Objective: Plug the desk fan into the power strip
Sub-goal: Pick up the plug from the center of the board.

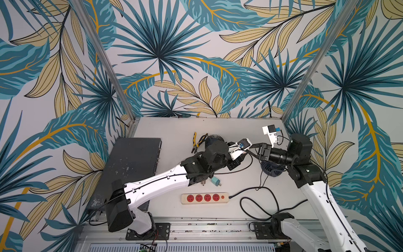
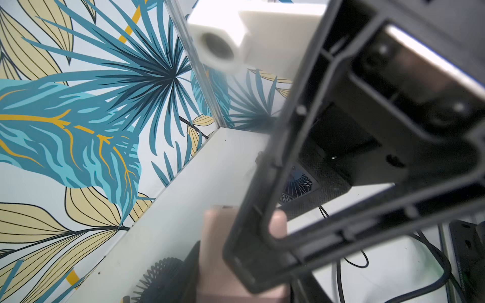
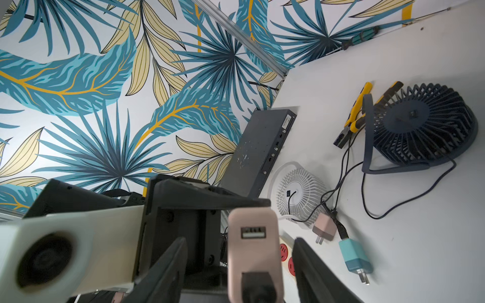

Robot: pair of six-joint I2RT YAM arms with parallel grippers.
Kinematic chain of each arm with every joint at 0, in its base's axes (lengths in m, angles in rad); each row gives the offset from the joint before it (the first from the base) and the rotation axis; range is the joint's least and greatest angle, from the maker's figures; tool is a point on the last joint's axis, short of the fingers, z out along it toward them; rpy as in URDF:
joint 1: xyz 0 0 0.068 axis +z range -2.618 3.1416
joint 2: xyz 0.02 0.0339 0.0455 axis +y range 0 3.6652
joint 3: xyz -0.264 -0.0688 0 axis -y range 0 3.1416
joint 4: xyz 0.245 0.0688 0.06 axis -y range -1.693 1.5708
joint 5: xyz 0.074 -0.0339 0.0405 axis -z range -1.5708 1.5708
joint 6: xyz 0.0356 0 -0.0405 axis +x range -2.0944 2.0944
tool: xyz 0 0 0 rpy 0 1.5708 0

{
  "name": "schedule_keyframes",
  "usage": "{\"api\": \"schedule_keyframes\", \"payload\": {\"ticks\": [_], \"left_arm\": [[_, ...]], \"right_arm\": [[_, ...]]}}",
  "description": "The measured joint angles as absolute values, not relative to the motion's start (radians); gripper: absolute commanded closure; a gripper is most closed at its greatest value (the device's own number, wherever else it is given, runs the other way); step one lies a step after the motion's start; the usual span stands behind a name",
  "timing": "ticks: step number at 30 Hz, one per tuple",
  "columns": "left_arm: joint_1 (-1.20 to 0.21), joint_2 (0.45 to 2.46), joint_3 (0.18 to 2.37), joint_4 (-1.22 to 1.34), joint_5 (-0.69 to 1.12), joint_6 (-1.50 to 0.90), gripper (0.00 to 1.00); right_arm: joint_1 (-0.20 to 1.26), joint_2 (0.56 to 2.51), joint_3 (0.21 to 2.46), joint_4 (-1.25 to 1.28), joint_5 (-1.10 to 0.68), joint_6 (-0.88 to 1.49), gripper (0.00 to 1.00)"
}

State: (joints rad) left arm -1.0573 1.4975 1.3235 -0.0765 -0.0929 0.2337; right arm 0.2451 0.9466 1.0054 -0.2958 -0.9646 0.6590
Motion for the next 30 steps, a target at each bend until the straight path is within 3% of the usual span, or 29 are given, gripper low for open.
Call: {"api": "schedule_keyframes", "payload": {"ticks": [3, 14, 17, 19, 23, 30], "left_arm": [[-1.059, 1.485, 1.294, -0.050, -0.093, 0.240, 0.71], [-1.064, 1.463, 1.267, -0.047, -0.115, 0.255, 0.71], [-1.064, 1.460, 1.265, -0.046, -0.115, 0.255, 0.71], [-1.065, 1.455, 1.255, -0.047, -0.112, 0.256, 0.71], [-1.065, 1.444, 1.224, -0.042, -0.104, 0.255, 0.71], [-1.066, 1.433, 1.187, -0.042, -0.105, 0.253, 0.71]], "right_arm": [[0.245, 0.955, 1.011, -0.312, -0.952, 0.645, 0.61], [0.265, 0.985, 1.011, -0.374, -1.004, 0.583, 0.61], [0.282, 1.000, 1.011, -0.397, -1.012, 0.554, 0.69], [0.285, 1.009, 1.011, -0.402, -1.015, 0.535, 0.68], [0.290, 1.031, 1.013, -0.405, -1.018, 0.521, 0.52], [0.291, 1.048, 1.023, -0.405, -1.018, 0.520, 0.58]]}}
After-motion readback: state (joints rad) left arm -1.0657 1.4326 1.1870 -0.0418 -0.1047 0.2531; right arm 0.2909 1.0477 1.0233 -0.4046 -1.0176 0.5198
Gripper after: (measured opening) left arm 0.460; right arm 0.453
